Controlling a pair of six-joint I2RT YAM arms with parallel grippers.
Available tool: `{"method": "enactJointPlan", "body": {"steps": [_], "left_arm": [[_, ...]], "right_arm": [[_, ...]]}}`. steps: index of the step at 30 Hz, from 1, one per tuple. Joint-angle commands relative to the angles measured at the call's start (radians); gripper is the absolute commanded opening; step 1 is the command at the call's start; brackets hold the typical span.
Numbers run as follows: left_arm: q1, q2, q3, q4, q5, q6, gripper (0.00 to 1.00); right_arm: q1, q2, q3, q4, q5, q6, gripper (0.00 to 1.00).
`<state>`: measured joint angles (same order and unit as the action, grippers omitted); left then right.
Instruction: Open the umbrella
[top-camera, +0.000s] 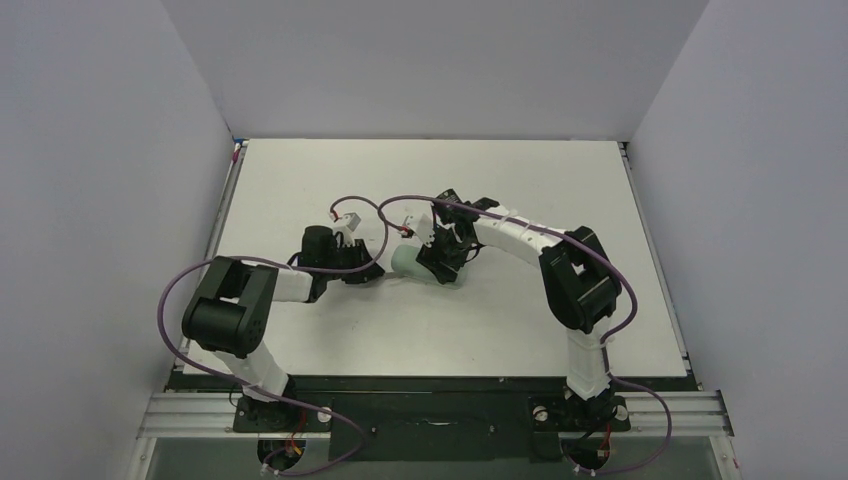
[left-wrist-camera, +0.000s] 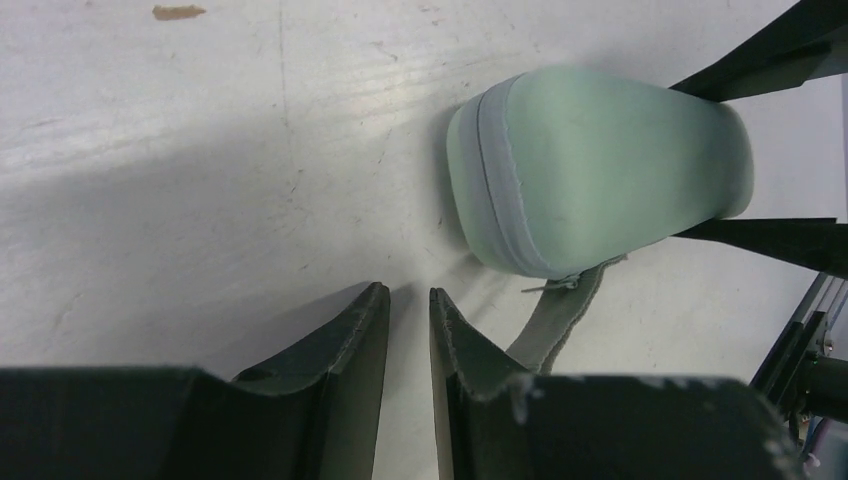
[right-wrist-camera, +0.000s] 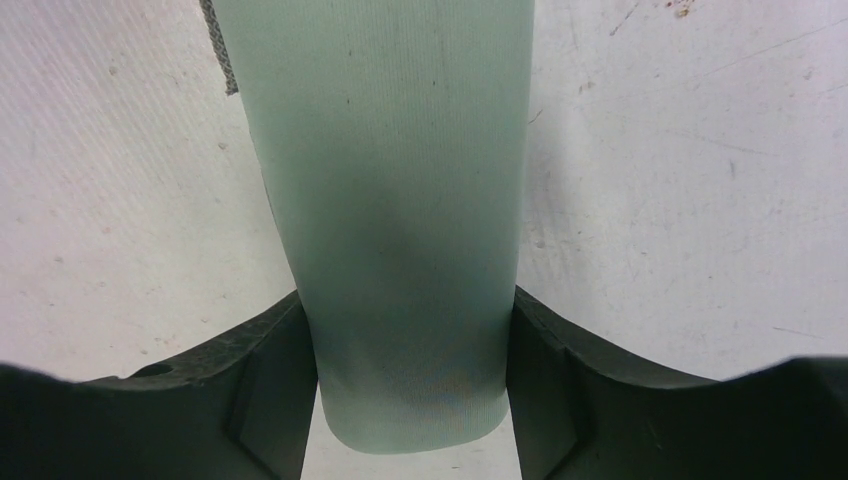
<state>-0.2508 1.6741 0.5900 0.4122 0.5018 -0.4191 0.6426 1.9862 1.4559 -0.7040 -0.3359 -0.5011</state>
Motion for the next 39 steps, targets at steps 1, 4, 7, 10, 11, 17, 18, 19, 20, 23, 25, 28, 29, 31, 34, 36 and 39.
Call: {"method": "enactJointPlan", "body": {"steps": [1, 4, 7, 10, 11, 17, 18, 19, 20, 23, 25, 28, 29, 31, 34, 36, 39], "left_arm": [[-0.010, 0.048, 0.031, 0.204, 0.061, -0.023, 0.19], [-0.015, 0.075, 0.022, 0.271, 0.093, -0.035, 0.19], [-0.026, 0.083, -0.003, 0.372, 0.130, -0.048, 0.19], [-0.037, 0.070, -0.018, 0.400, 0.144, -0.048, 0.19], [-0.039, 0.058, -0.024, 0.397, 0.144, -0.042, 0.19], [-0.044, 0.020, -0.037, 0.356, 0.139, -0.018, 0.19], [-0.049, 0.016, -0.039, 0.348, 0.134, -0.016, 0.20], [-0.052, 0.006, -0.045, 0.348, 0.131, -0.012, 0.20], [-0.058, 0.000, -0.051, 0.345, 0.125, -0.011, 0.21], [-0.073, -0.034, -0.067, 0.331, 0.104, 0.000, 0.22], [-0.086, -0.052, -0.075, 0.314, 0.084, 0.023, 0.23], [-0.104, -0.060, -0.068, 0.286, 0.043, 0.056, 0.24], [-0.107, -0.055, -0.062, 0.270, 0.023, 0.061, 0.24], [-0.113, -0.048, -0.044, 0.255, -0.013, 0.073, 0.24], [-0.123, -0.034, -0.018, 0.242, -0.049, 0.093, 0.24], [-0.132, -0.028, -0.007, 0.235, -0.077, 0.103, 0.23], [-0.146, -0.024, 0.007, 0.232, -0.111, 0.110, 0.22]], "right_arm": [[-0.006, 0.026, -0.001, -0.036, -0.105, 0.071, 0.43], [-0.008, 0.036, 0.003, -0.044, -0.120, 0.077, 0.43], [-0.012, 0.056, 0.013, -0.054, -0.142, 0.096, 0.43], [-0.024, 0.078, 0.024, -0.067, -0.171, 0.107, 0.43], [-0.025, 0.080, 0.030, -0.071, -0.174, 0.110, 0.43], [-0.040, 0.106, 0.049, -0.073, -0.186, 0.136, 0.43], [-0.040, 0.109, 0.050, -0.072, -0.184, 0.140, 0.43], [-0.040, 0.111, 0.050, -0.071, -0.177, 0.148, 0.43], [-0.040, 0.114, 0.051, -0.071, -0.173, 0.158, 0.42], [-0.040, 0.119, 0.047, -0.070, -0.160, 0.174, 0.40], [-0.042, 0.119, 0.043, -0.068, -0.159, 0.181, 0.39], [-0.042, 0.118, 0.034, -0.068, -0.167, 0.185, 0.38], [-0.041, 0.118, 0.032, -0.069, -0.173, 0.185, 0.38], [-0.042, 0.116, 0.029, -0.070, -0.180, 0.184, 0.38], [-0.041, 0.114, 0.025, -0.071, -0.186, 0.179, 0.38], [-0.041, 0.113, 0.025, -0.073, -0.191, 0.177, 0.38], [-0.040, 0.115, 0.026, -0.077, -0.193, 0.173, 0.37]]}}
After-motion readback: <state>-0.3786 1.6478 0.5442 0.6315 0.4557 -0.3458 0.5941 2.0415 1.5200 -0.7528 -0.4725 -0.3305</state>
